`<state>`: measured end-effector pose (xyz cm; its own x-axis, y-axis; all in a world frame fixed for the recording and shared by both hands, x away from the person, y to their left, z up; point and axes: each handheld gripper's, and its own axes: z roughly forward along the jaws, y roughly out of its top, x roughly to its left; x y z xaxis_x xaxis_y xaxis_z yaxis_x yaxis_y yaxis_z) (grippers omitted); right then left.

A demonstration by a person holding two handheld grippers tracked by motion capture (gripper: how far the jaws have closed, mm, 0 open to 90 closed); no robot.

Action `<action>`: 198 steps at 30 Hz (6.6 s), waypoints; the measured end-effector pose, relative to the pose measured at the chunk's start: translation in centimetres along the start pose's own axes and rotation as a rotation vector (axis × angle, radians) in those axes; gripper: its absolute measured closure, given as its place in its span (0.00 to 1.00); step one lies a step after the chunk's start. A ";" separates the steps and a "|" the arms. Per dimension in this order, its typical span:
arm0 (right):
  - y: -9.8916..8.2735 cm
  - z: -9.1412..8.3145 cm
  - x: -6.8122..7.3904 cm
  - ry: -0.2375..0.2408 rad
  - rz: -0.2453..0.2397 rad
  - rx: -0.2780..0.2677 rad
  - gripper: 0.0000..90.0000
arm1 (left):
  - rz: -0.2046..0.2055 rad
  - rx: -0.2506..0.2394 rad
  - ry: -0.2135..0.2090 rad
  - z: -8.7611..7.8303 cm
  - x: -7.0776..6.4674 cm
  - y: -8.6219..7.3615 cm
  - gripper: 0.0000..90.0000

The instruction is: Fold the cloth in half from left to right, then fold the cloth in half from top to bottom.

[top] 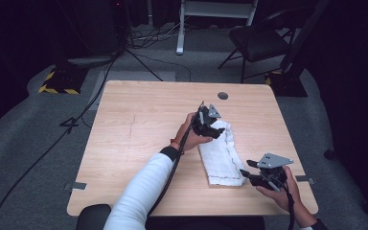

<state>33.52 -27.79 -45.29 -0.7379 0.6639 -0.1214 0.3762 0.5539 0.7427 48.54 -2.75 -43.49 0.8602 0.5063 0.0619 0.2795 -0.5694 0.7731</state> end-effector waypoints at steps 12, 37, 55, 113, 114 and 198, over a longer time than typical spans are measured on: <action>-0.7 1.9 -3.0 -0.039 0.010 0.060 0.46 | 0.094 0.088 -0.115 -2.6 -5.1 -4.6 0.30; -2.1 2.7 -1.4 0.026 -0.044 0.144 0.42 | 0.144 0.140 -0.197 -2.3 -6.9 -8.9 0.30; -1.0 3.6 2.1 0.100 -0.079 0.129 0.40 | 0.054 0.165 -0.152 -6.0 -6.7 -11.9 0.30; 6.3 15.0 -11.5 0.026 0.205 0.101 0.57 | -0.143 0.120 -0.049 4.5 5.8 -4.7 0.41; 6.4 15.0 -11.4 0.042 0.203 0.102 0.63 | -0.139 0.120 -0.063 4.5 5.8 -4.7 0.47; 7.7 9.1 -5.2 0.151 -0.052 -0.079 0.93 | 0.125 0.005 -0.174 -4.4 1.6 -5.3 0.86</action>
<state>45.30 -22.41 -44.91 -0.8333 0.5489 -0.0654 0.2942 0.5406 0.7882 46.52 3.91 -44.69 0.9488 0.3123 0.0465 0.1679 -0.6238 0.7633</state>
